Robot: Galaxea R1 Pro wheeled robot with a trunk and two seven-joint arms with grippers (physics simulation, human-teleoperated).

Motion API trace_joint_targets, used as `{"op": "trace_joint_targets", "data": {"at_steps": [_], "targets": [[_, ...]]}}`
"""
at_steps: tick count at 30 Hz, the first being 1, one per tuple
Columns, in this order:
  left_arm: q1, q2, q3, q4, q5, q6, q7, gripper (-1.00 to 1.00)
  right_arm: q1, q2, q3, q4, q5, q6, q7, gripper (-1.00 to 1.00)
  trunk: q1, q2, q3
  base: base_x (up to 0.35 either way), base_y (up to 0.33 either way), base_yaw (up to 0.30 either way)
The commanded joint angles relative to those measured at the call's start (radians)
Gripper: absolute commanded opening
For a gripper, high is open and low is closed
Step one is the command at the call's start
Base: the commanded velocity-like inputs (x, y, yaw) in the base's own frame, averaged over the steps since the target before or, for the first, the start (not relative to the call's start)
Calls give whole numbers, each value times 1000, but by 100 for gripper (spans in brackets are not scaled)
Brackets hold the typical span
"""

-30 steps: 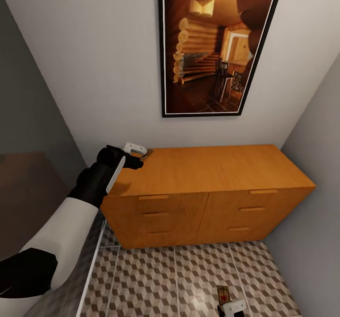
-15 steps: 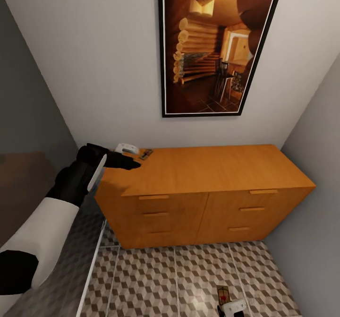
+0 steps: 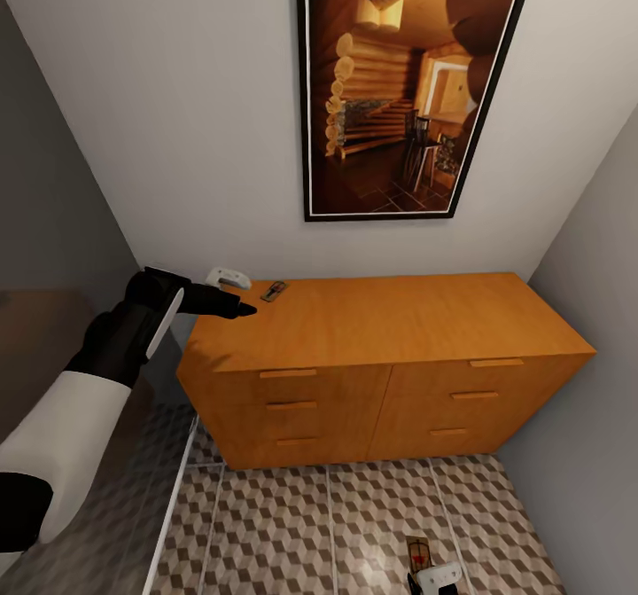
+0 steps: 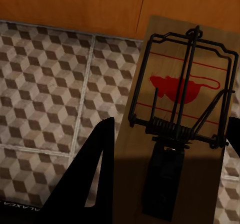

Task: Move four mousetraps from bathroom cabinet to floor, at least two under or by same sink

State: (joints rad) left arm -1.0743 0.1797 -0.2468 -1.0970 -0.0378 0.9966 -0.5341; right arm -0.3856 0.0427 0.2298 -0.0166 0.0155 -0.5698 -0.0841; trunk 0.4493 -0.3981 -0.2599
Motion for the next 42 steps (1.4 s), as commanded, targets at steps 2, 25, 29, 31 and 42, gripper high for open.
{"op": "trace_joint_targets", "data": {"at_steps": [2, 25, 29, 31, 42], "targets": [[-1, 1, -2, 3, -12, 3, -4, 100, -1, 0, 8, 1, 0, -2, -5, -100, 1, -2, -2, 141, 0, 0], [-1, -3, -7, 62, -47, 2, -3, 100, -1, 0, 8, 1, 0, -2, -5, -100, 1, -2, -2, 168, 0, 0], [-1, -3, -7, 84, -47, 1, -3, 100, -1, 0, 8, 2, 0, -1, -5, -100, 1, -2, -2, 8, 0, 0], [-1, -3, -7, 90, -47, 1, -3, 100, 1, -1, 8, 3, 0, 1, -3, -100, 1, -2, -2, 2, 0, 0], [-1, -3, -6, 86, -48, 0, -3, 100, 138, -22, 8, 2, -3, -4, 2, -100, 1, -2, -2, 2, 0, 0]]}}
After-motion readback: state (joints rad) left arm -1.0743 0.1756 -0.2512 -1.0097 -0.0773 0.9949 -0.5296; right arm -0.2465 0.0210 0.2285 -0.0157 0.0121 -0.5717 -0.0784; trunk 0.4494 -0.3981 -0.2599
